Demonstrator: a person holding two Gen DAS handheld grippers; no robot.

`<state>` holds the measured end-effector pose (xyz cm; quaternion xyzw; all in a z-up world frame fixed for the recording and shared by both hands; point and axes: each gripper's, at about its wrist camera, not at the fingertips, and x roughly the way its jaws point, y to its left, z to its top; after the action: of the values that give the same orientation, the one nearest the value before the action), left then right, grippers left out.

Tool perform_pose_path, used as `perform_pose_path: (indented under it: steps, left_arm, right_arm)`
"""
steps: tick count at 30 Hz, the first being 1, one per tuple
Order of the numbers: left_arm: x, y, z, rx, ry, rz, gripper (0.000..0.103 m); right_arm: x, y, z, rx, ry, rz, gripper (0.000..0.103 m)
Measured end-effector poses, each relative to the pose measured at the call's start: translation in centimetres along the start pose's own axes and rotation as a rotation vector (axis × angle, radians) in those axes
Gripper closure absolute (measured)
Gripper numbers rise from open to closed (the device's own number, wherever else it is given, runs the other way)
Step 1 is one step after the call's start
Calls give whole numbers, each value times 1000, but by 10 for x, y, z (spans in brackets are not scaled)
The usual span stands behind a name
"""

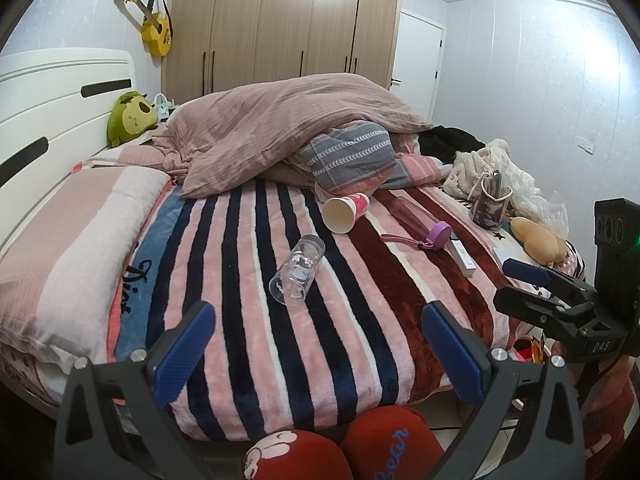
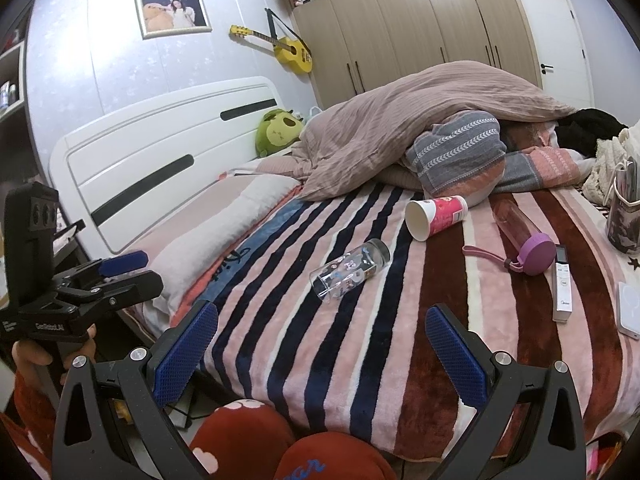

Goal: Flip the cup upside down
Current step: 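Move the left tool toward the clear plastic cup lying on its side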

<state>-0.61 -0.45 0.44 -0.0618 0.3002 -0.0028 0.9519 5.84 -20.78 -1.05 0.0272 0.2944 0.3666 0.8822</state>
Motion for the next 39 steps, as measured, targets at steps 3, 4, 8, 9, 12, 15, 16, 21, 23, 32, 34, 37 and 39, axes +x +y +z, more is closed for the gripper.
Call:
perform_pose_path:
  steps: [3,4,8,9,12,15,16,21,23,32,34,37,39]
  left_arm:
    - [0,0,0,1,1,1,1]
    - [0,0,0,1,1,2,1]
    - [1,4,1,3,-1,2,1]
    - [0,5,2,4,-2,4,1]
    - [1,7,3,5,-3,7,1]
    - [4,10,5,4,2,9,1]
    - [7,11,6,2,6,9,1]
    - [22,16,10,2,27,6,1]
    - [30,13,10,9,36,12,1]
    - [102,17,20,41,130,27,1]
    - [128,19,20,46,166,26,1]
    - [168,23,18,54,216,21,1]
    - [198,27,17,67,239,30,1]
  right_arm:
    - [2,0,0,-2,4,2,0]
    - [3,0,0,-1,6,5,0]
    - [5,1,1,2,10,8,0]
    - [6,1,1,2,11,8,0]
    - [6,-1,0,10,12,12,0]
    - [9,-4,0,20,16,17,0]
    - [11,-6,0,25,17,18,0]
    - [19,-14,1,43,27,23,0]
    - [24,-18,2,47,33,27,0]
    - [71,-52,-3,113,88,46,0]
    - [86,-63,-3,135,105,48,0]
    - [111,-81,-6,161,138,49,0]
    - [129,-92,-9,176,169,52,0]
